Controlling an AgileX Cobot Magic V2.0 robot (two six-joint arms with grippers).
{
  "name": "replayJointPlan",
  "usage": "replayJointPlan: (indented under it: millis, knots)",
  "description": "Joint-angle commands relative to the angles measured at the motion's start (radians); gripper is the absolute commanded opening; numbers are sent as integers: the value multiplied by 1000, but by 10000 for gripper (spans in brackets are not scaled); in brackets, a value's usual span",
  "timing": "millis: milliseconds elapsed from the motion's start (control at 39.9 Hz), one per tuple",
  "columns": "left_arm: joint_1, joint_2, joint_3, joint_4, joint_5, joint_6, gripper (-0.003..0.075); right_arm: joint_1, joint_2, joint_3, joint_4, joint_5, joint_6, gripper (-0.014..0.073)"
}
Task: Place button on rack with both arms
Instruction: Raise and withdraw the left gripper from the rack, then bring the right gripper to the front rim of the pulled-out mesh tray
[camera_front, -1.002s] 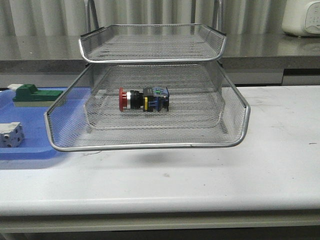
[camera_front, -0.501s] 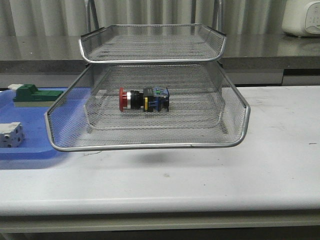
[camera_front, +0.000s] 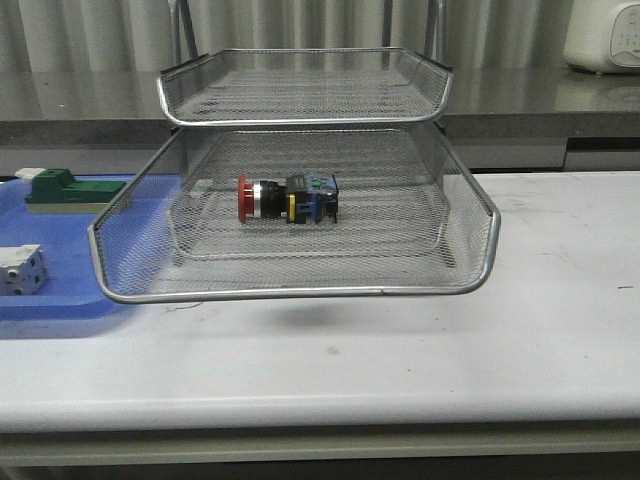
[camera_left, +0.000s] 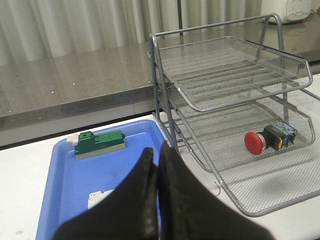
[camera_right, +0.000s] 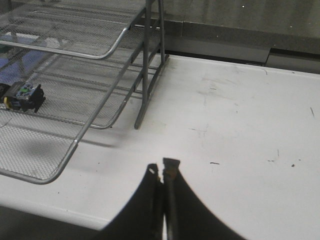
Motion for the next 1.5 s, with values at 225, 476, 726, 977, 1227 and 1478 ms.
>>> replayJointPlan:
  millis: [225, 476, 726, 977, 1227, 1478]
  knots:
    - [3, 12, -26, -18, -78, -9, -19, 140, 348, -200, -8, -178, -7, -60]
    - [3, 12, -24, -18, -78, -9, -19, 468, 548, -272, -8, -300, -7, -60]
    - [3, 12, -24, -18, -78, -9, -19, 783, 721, -324, -8, -338, -7, -60]
    - [3, 12, -24, -18, -78, -9, -19, 962, 843, -327, -8, -311, -7, -60]
    - [3, 12, -24, -18, -78, -9, -19, 983, 927, -327, -5, -252, -7, -60]
    - [3, 12, -24, -18, -78, -9, -19, 895, 1077, -327, -11, -365, -7, -60]
